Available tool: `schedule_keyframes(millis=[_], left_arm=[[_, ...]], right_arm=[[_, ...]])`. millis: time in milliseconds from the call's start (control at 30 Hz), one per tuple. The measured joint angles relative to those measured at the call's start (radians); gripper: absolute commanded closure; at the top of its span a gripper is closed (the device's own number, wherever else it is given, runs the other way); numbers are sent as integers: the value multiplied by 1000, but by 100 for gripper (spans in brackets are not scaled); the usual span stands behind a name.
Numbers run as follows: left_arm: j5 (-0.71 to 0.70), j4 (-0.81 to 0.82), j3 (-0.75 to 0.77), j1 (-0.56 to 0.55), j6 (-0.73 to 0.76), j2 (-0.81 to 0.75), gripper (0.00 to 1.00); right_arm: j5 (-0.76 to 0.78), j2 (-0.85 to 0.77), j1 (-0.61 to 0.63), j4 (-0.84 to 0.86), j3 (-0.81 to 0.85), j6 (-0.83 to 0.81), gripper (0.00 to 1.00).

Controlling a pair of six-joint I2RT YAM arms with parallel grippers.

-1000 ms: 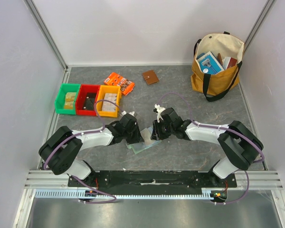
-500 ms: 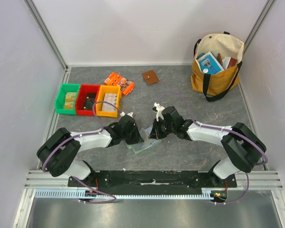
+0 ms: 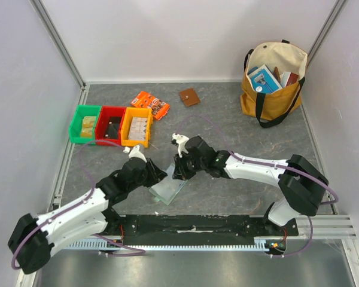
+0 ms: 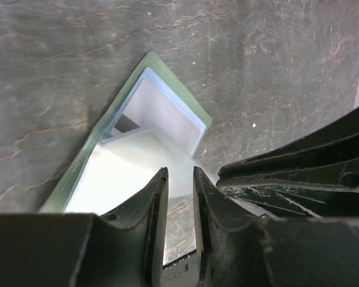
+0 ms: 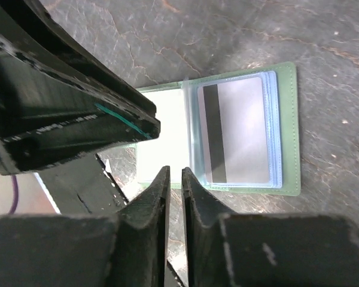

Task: Take the credit cards out of the card holder
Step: Remove the credit card from the card holder.

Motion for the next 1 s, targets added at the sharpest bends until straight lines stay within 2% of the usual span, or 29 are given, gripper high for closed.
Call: schedule_keyframes(millis=[100,233,367,433,533,700,1000], left_arm=[[-47,-76,-40,0,-31,-132,69],[-78,-161,-78,0,-68,-239,69],[-79,-212,-103,0,-87,-273,68],[-76,-216,-112,0,-89,-269,68],[-60,-205,-111,0,-88,-209,68],[-6,-162,-85,2,-83,32,69],[38,5,-58,1,-74,185,72]], right_arm=[[24,36,50,-30,37,-20,67],[23,105,111,-72,88,-56,65],[17,117,128,-105,93,-79,64],[50,117,127,-109,93,-82,61],[122,116,118,-120,92,-80,56],[254,116,78,-129,91,-73,48],[348,153,72,-130,82,-72,44]])
